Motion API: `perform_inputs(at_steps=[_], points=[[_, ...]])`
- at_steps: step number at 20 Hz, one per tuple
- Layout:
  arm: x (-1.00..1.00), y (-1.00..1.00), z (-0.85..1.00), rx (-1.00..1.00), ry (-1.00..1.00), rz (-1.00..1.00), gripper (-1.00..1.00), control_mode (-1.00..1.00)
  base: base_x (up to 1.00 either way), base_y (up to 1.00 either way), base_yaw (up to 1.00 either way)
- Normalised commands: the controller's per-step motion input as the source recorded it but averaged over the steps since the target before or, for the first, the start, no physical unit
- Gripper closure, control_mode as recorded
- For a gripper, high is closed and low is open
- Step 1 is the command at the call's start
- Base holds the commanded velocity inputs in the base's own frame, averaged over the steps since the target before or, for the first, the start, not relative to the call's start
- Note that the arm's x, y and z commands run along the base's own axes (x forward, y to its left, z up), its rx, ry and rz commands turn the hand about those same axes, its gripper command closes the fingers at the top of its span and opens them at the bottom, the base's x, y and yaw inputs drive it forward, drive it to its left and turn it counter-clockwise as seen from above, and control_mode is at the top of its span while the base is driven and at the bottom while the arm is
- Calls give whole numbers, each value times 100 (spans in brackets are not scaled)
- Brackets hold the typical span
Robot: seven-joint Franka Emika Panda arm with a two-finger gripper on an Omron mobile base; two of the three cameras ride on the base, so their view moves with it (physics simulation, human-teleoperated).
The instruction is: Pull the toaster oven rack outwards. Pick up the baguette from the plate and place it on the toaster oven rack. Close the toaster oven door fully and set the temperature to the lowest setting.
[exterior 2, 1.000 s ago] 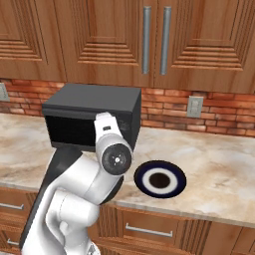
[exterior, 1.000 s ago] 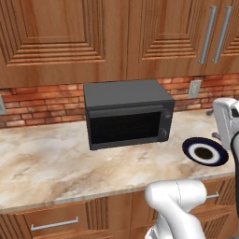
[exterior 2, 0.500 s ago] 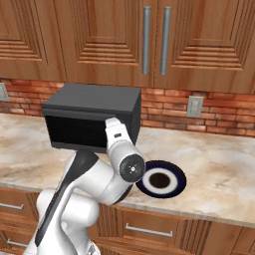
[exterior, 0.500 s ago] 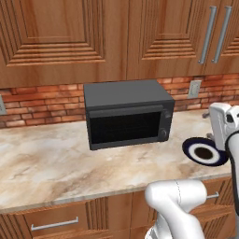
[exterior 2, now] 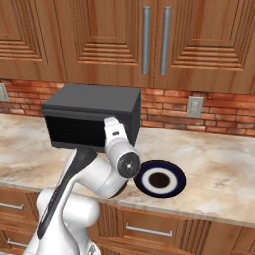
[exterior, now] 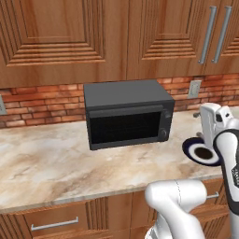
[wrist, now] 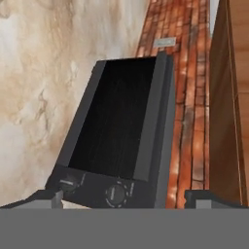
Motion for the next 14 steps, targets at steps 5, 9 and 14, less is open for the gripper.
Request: perform_inputs(at_steps=[5,9,14], points=[[25,2,-6,2,0,-1,-100,-100,0,0,0],[15,-2,-18,4,-1,-1,-100,-100,0,0,0],[9,-2,-16,7,0,0,-100,-100,0,0,0]])
